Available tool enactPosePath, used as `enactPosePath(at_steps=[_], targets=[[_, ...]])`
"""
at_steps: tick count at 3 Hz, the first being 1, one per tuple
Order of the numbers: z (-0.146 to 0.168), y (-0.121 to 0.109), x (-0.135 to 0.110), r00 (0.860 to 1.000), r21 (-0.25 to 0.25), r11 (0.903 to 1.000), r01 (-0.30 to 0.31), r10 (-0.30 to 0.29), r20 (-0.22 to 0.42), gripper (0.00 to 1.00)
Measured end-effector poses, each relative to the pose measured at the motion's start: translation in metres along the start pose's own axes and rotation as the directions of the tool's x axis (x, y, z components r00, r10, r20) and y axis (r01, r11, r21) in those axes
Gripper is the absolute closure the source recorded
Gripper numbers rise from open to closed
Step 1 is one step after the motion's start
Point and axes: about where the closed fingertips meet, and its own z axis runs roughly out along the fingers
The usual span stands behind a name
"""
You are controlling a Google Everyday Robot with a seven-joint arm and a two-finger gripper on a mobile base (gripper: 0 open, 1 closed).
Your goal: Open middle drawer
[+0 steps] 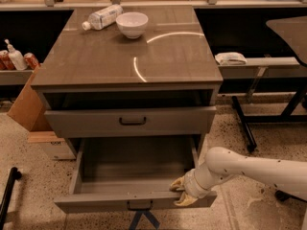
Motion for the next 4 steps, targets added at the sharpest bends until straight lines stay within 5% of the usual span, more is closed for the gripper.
enactPosePath(at_steps=[1, 2, 4], targets=[[0.000, 0.027, -0.007, 1.000, -0.014, 0.9997, -0.019, 0.019, 0.016, 1.00], [0.006, 0.058, -0.012, 0.996, -0.019, 0.9985, -0.052, 0.053, 0.066, 1.00], [0.008, 0.063, -0.011, 0.995, -0.022, 0.9980, -0.059, 0.061, 0.074, 0.61]])
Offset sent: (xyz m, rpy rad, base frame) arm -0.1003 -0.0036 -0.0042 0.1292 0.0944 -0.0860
